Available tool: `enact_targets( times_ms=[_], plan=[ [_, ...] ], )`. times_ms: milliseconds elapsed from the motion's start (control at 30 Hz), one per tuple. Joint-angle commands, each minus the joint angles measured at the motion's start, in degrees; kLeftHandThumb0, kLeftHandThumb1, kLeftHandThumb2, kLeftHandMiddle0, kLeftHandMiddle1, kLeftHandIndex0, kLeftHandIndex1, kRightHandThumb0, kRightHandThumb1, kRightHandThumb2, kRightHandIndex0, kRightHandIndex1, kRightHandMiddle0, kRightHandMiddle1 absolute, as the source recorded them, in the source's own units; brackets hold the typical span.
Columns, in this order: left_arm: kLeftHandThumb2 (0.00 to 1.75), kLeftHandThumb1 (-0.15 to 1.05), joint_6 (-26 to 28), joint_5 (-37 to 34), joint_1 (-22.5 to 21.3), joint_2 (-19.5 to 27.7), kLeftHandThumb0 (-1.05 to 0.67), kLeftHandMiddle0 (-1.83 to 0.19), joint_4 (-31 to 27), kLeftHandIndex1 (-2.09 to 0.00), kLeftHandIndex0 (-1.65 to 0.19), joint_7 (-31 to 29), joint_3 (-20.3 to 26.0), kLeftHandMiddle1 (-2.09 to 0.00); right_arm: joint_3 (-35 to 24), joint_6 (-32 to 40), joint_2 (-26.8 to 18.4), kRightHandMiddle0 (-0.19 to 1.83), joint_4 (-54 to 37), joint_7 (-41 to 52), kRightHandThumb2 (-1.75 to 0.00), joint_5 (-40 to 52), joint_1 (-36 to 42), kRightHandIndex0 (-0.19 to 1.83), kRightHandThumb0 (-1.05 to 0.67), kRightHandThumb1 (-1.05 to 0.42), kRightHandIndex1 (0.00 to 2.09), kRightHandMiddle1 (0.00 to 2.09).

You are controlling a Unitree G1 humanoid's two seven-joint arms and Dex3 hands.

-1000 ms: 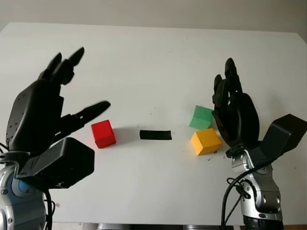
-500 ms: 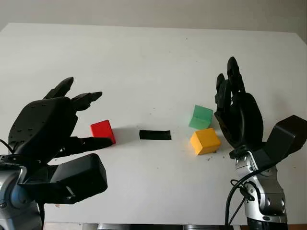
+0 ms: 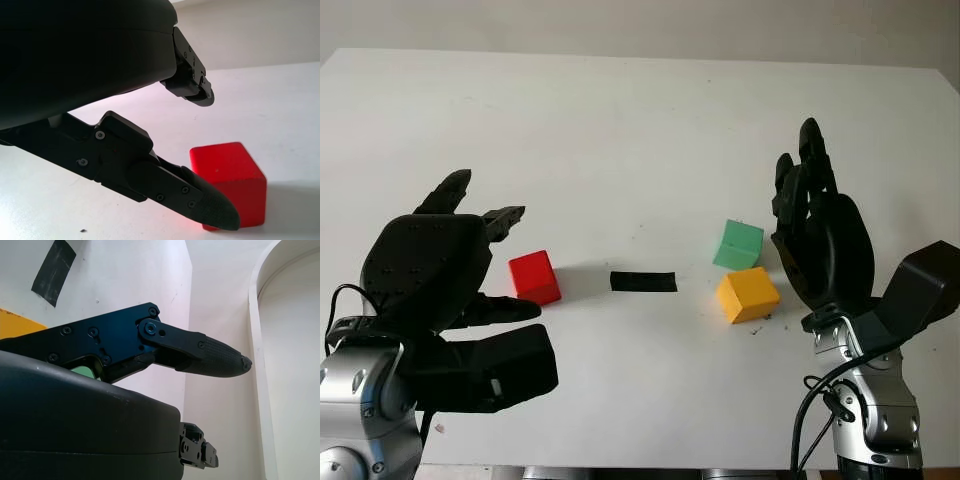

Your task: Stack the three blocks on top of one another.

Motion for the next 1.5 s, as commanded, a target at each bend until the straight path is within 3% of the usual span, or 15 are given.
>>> enact_targets(
  times_ms=[0,300,667,933,1033,1100,1333,1467],
  plan=[
    [0.06,0.91,-0.4,1.1,-0.6,-0.3,-0.89,-0.04,1.1,-0.06,-0.43,0.3,-0.5,-0.05,0.1,-0.6,-0.3,-0.19,-0.6,0.2,-0.70,-0.1,0.7,-0.19,-0.70,-1.05,0.00,0.00],
    [0.06,0.92,-0.2,1.9,-1.6,-1.7,-0.88,-0.06,3.1,-0.07,-0.47,-1.8,-1.2,-0.06,0.0,-0.8,0.0,-0.19,-0.9,0.1,-0.69,-0.1,1.1,-0.19,-0.70,-1.05,0.00,0.00],
    [0.06,0.95,-0.6,-2.7,-1.2,-1.6,-0.90,-0.06,2.2,-0.10,-0.52,-3.9,-0.3,-0.06,-0.3,-1.1,-0.1,-0.19,-0.7,0.4,-0.69,-0.1,1.1,-0.19,-0.69,-1.05,0.00,0.00],
    [0.05,0.95,-1.2,-4.3,-0.2,-1.8,-0.84,-0.16,1.6,-0.18,-0.62,-1.5,-0.1,-0.08,-0.4,-0.8,0.1,-0.19,-0.7,-0.1,-0.68,0.0,1.0,-0.19,-0.69,-1.05,0.00,0.00],
    [0.05,0.96,-1.1,-4.6,0.2,-2.1,-0.74,-0.22,1.5,-0.73,-0.42,-0.6,0.0,-0.06,-0.3,-0.8,0.0,-0.19,-0.6,-0.2,-0.67,0.0,0.9,-0.19,-0.68,-1.05,0.00,0.00],
    [0.06,0.99,-1.4,-4.3,0.5,-1.9,-0.67,-0.25,1.5,-0.94,-0.37,-0.1,0.0,-0.06,-0.3,-0.8,0.1,-0.19,-0.8,-0.2,-0.67,0.0,1.0,-0.19,-0.68,-1.05,0.00,0.00],
    [0.09,1.05,-2.9,-3.5,1.3,-1.0,-0.50,-0.33,1.8,-1.27,-0.32,1.4,0.1,-0.06,-0.5,0.2,0.2,-0.19,-1.9,-1.0,-0.65,0.0,1.4,-0.19,-0.67,-1.05,0.00,0.00],
    [0.11,1.05,-3.5,-3.5,1.2,-1.2,-0.45,-0.35,2.2,-1.21,-0.31,2.7,0.2,-0.06,-0.5,0.4,-0.2,-0.19,-2.4,-1.1,-0.64,-0.2,1.6,-0.19,-0.67,-1.05,0.00,0.00]
  ],
)
